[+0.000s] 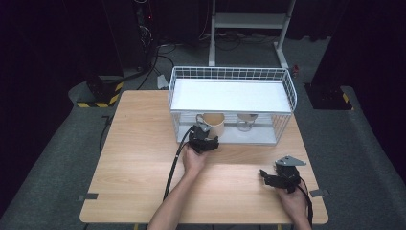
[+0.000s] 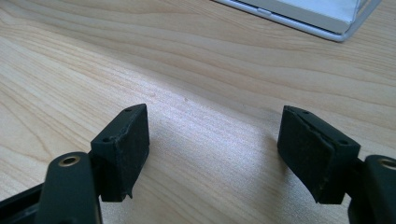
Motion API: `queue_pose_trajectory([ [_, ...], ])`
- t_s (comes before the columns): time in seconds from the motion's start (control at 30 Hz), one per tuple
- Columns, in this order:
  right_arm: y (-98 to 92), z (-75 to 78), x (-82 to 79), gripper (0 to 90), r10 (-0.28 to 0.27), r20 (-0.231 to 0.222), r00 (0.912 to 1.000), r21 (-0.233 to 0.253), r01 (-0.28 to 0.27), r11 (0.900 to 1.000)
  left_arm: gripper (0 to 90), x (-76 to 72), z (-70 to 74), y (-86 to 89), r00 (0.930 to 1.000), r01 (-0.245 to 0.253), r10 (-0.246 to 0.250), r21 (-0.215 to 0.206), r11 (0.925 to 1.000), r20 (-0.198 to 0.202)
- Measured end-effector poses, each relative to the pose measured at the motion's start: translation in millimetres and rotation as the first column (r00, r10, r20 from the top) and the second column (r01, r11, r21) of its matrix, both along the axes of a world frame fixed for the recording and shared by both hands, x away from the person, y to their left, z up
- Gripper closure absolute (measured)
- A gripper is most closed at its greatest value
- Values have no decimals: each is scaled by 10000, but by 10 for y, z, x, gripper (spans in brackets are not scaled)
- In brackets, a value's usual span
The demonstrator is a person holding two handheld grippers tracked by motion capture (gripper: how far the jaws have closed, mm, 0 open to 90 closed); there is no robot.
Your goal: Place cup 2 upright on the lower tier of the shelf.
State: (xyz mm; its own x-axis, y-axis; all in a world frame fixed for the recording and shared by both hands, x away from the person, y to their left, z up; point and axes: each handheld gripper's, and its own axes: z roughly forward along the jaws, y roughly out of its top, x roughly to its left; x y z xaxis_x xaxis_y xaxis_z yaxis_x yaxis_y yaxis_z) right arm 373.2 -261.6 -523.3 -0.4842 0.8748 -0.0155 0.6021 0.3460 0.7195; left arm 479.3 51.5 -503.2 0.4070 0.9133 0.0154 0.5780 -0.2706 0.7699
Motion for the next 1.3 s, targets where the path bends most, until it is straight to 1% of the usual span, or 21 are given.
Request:
queue_pose_trajectory([
  [0.1,0,0,0,252,1,1,10000,-1,-1,10000,310,34,14,-21,9999,-112,112,-4,9999,-70],
  [0.17,0,0,0,252,2,4,10000,-12,-2,10000,315,59,20,-17,9999,-166,166,41,9999,28],
  [0.27,0,0,0,252,0,-1,10000,0,0,10000,331,87,12,-8,9998,-187,187,0,9998,-109],
  [0.3,1,0,0,252,-5,2,10000,-1,5,10000,331,96,1,-17,9996,-205,202,-150,9997,-192],
  [0.4,0,0,0,252,1,0,10000,-2,-1,10000,335,125,9,-16,9995,-283,285,193,9994,-108],
  [0.47,0,0,0,252,2,2,10000,0,-2,10000,337,145,7,-31,9993,-287,288,20,9996,-244],
  [0.5,0,0,0,252,1,0,10000,-1,-1,10000,338,156,13,-30,9991,-383,386,189,9991,-178],
  [0.7,0,0,0,252,4,1,10000,-3,-4,10000,383,206,12,-30,9991,-386,390,237,9990,-176],
  [0.77,0,0,0,252,2,-1,10000,-2,-2,10000,393,221,-8,-33,9985,-455,460,150,9989,-296],
  [0.8,0,0,0,252,1,2,10000,-4,-1,10000,396,228,-9,-27,9983,-517,526,331,9981,-257],
  [0.83,0,0,0,252,1,0,10000,-3,-1,10000,399,233,-13,-30,9981,-556,565,354,9978,-256],
  [0.87,-2,0,1,252,20,16,10000,-24,-20,10000,401,239,-18,-38,9980,-563,570,249,9981,-288],
  [0.9,0,0,0,252,1,-2,10000,-2,-1,10000,403,243,-12,-33,9980,-494,506,339,9982,-365],
  [0.93,0,0,0,252,2,0,10000,-3,-2,10000,408,245,-18,-49,9975,-534,540,156,9985,-444],
  [0.97,-1,0,0,252,7,0,10000,-11,-7,10000,414,264,-9,-30,9984,-458,474,493,9977,-320],
  [1.0,0,0,0,252,1,-2,10000,-3,-1,10000,420,275,-8,-27,9988,-411,427,583,9974,-254],
  [1.1,2,0,0,252,-18,1,10000,13,18,10000,436,281,3,-26,9986,-428,446,572,9974,-289],
  [1.13,1,0,0,252,-13,-3,10000,15,13,10000,443,284,5,-23,9990,-292,310,505,9983,-337],
  [1.17,1,0,0,252,-9,-1,10000,12,9,10000,452,291,14,-10,9993,-166,186,625,9979,-310],
  [1.2,1,0,0,252,-6,2,10000,5,6,10000,467,287,10,-18,9990,-332,347,492,9982,-293],
  [1.3,-1,-1,1,252,12,16,10000,-15,-12,10000,476,277,26,-3,9985,-427,444,535,9977,-318],
])
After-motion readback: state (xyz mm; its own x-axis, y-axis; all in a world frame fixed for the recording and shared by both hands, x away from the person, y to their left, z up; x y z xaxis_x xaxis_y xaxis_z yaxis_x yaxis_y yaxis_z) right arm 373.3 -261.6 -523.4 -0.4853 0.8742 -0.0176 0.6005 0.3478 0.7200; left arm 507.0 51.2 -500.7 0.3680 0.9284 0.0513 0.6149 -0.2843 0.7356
